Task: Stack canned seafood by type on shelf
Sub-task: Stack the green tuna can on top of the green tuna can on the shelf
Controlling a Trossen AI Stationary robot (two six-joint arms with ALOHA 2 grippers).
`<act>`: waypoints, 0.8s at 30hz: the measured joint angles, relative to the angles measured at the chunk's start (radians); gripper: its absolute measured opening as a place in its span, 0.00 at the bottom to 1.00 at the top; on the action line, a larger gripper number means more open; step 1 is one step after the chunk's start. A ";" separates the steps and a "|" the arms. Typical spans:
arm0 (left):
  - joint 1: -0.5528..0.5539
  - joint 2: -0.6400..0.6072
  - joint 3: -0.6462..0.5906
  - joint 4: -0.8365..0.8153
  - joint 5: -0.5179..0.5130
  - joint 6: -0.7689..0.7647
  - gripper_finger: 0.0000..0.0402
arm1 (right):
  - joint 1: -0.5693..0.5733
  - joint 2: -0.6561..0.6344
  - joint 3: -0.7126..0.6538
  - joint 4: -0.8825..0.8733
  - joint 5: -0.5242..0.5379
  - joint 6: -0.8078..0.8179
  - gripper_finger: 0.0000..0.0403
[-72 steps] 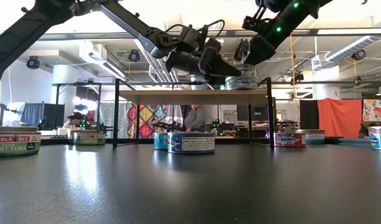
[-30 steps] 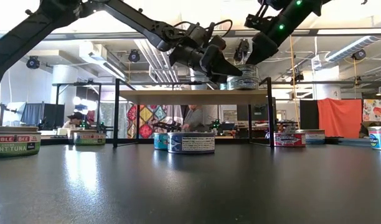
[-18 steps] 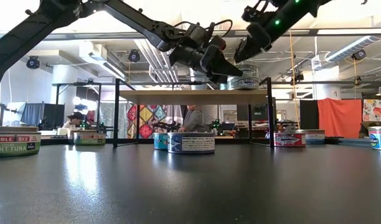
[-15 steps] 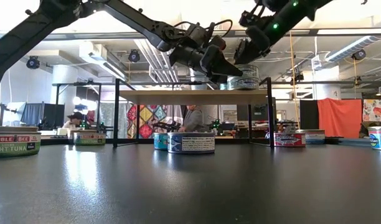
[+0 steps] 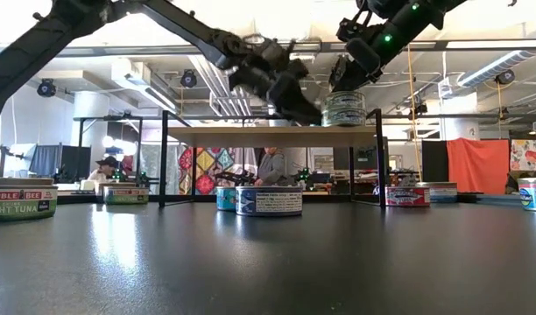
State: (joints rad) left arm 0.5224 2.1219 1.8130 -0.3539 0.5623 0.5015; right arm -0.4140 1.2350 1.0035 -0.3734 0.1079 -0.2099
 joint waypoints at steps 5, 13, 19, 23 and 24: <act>0.010 -0.021 0.004 -0.055 0.010 0.012 1.00 | -0.004 0.011 -0.001 0.003 -0.004 0.002 0.03; -0.001 -0.074 -0.010 -0.156 0.001 0.045 1.00 | -0.004 0.033 -0.002 0.066 -0.012 0.001 0.03; -0.044 -0.144 -0.102 -0.094 -0.050 0.057 1.00 | -0.005 0.048 -0.003 0.110 -0.030 0.001 0.03; -0.061 -0.223 -0.255 0.080 -0.117 0.031 1.00 | -0.008 0.063 -0.003 0.156 -0.035 -0.020 0.03; -0.066 -0.246 -0.303 0.144 -0.138 0.023 1.00 | -0.009 0.066 -0.003 0.165 -0.036 -0.028 0.03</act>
State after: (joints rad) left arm 0.4568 1.8757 1.5099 -0.2101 0.4246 0.5244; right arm -0.4233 1.3011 1.0000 -0.2087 0.0715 -0.2376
